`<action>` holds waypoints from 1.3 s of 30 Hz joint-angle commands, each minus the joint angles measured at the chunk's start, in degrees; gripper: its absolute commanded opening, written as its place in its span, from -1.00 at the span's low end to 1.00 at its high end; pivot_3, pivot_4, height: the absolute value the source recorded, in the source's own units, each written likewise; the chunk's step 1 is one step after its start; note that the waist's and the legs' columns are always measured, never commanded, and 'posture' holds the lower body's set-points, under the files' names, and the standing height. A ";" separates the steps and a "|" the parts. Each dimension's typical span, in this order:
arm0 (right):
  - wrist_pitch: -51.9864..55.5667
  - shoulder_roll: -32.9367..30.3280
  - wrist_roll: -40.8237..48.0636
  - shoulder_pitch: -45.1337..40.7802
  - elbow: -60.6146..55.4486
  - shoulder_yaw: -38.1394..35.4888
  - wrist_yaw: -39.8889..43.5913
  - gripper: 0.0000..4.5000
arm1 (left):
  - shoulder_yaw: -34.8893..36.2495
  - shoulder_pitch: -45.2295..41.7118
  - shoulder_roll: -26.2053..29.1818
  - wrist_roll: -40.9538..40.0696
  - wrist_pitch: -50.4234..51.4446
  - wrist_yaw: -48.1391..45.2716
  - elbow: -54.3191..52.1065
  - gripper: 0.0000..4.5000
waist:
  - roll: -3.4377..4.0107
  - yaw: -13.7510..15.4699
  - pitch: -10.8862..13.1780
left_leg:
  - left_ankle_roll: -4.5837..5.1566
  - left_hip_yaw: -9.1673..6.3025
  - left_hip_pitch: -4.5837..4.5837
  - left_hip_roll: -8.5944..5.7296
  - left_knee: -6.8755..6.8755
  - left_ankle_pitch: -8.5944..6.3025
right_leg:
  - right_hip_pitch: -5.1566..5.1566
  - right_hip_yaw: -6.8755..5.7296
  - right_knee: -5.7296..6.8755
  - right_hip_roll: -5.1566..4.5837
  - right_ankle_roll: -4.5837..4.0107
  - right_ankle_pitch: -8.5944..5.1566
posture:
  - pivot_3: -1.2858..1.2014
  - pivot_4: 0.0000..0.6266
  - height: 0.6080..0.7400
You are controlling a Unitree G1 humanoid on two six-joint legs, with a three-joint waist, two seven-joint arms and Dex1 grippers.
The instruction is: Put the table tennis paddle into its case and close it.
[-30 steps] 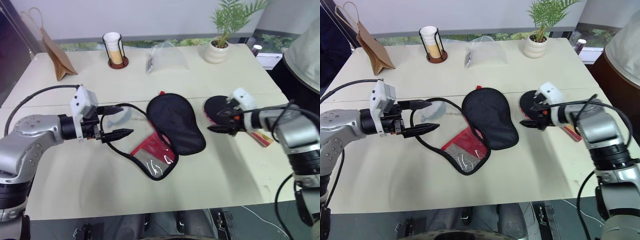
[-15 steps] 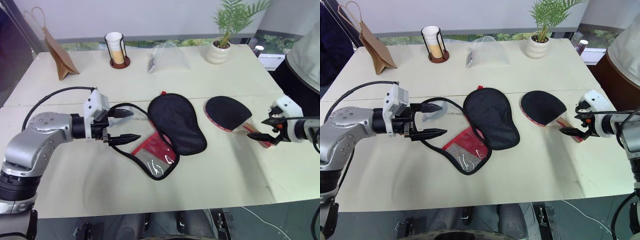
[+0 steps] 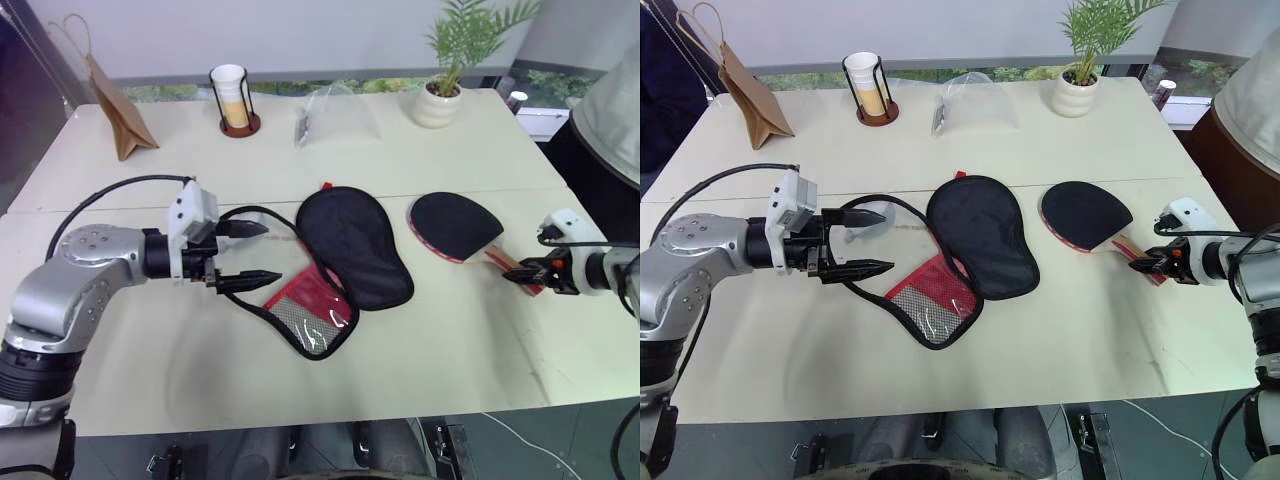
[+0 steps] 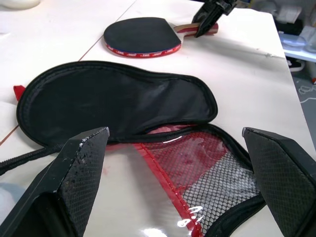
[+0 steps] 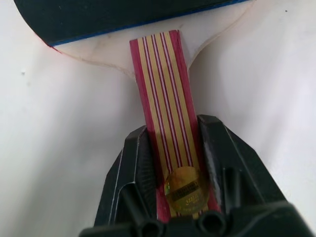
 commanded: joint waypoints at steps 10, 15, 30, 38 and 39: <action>35.70 4.12 11.56 -6.18 -37.02 -8.80 -11.81 -0.59 | 1.53 -2.08 -0.35 0.20 -1.18 0.50 1.34 1.00 | 0.14 0.00 0.13 | 0.00 -0.04 -0.04 0.04 -0.02 0.00 | -0.09 0.01 0.02 0.00 0.06 0.03 | 0.03 -0.52 0.91; 51.93 19.12 10.66 -10.50 -47.83 -5.95 -24.82 -0.59 | 1.41 -2.35 -0.67 0.39 -1.17 0.68 1.61 1.00 | 0.10 0.10 0.13 | 0.00 -0.05 -0.05 0.06 -0.01 0.00 | -0.08 0.01 0.02 0.01 0.05 0.04 | 0.03 -0.52 0.91; 55.60 35.92 15.99 -6.62 -50.78 -4.29 -43.86 -0.59 | 2.49 0.04 -0.28 -0.05 -0.59 1.52 -0.50 1.00 | 0.09 -0.24 0.13 | 0.01 -0.10 -0.07 -0.08 -0.02 0.01 | -0.12 0.01 0.12 0.05 0.12 0.10 | 0.03 -0.52 0.91; 55.60 37.66 21.24 -4.60 -50.61 -3.61 -49.45 -0.59 | 2.96 0.49 -0.02 -0.02 -0.61 1.93 -0.87 1.00 | 0.09 -1.11 0.13 | 0.02 -0.11 -0.06 -0.09 -0.01 0.01 | -0.10 0.00 0.16 0.08 0.13 0.10 | 0.03 -0.52 0.91; 55.60 37.72 22.04 -4.29 -50.65 -3.52 -50.07 -0.59 | 3.04 0.56 0.01 -0.01 -0.61 1.97 -0.92 1.00 | 0.09 -1.16 0.13 | 0.02 -0.10 -0.06 -0.09 -0.01 0.01 | -0.10 0.00 0.16 0.08 0.13 0.10 | 0.03 -0.52 0.91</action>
